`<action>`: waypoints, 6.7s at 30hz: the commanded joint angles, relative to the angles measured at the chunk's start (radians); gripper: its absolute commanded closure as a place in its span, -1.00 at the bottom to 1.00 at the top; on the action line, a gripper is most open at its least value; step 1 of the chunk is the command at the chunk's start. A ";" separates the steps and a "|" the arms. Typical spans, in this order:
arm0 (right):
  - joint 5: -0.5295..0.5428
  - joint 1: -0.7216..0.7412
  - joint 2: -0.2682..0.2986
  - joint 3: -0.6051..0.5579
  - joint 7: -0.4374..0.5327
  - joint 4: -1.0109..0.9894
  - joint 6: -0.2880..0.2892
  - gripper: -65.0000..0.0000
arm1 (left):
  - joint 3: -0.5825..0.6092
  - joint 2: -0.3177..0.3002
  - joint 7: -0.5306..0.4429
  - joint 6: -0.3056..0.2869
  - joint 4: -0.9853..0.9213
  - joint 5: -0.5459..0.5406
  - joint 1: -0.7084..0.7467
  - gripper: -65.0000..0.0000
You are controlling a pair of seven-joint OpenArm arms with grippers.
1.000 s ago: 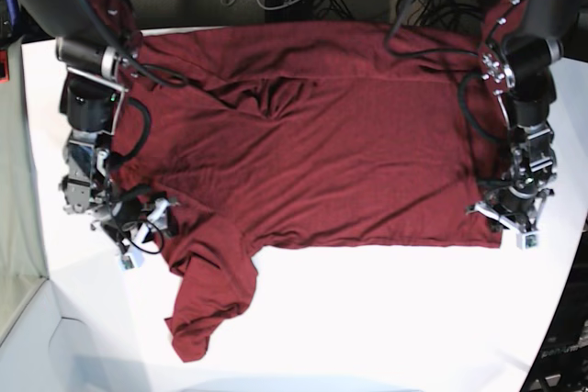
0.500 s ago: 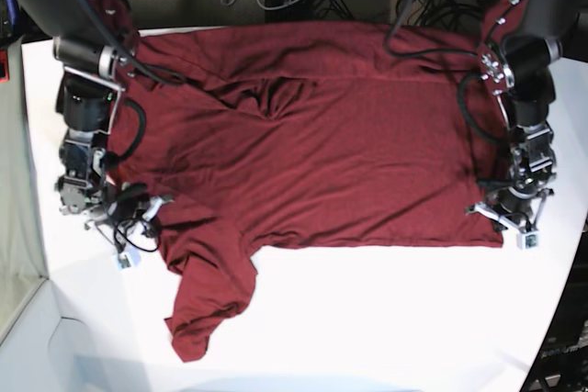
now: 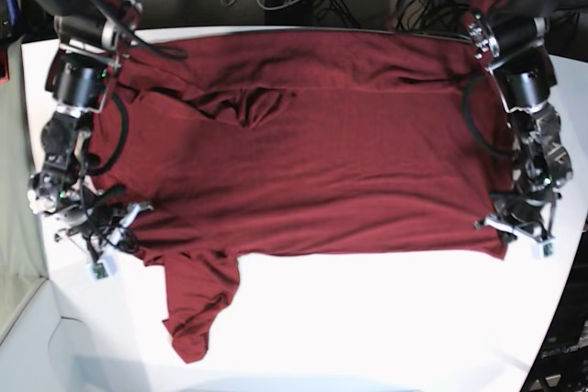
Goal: Layout the t-shirt on the table in an organized manner, then fold the t-shirt properly
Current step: 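Move both grippers down the shirt sides and grasp near the hem, then lift the hem with both grippers and fold it toward the collar, then release the hem and move the right gripper to the hanging sleeve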
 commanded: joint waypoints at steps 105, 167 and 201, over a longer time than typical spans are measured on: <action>0.210 -0.674 -0.003 0.105 -0.017 0.537 -0.001 1.00 | -0.165 0.040 0.196 0.003 0.566 -0.433 0.675 0.98; 0.016 0.191 0.041 -0.015 0.308 -0.491 -0.001 0.03 | -0.106 0.005 0.360 0.005 0.524 -0.434 0.649 -0.02; 0.013 0.092 0.020 -0.117 0.407 -0.566 -0.229 1.00 | -0.104 0.005 0.360 0.005 0.524 -0.434 0.652 -0.02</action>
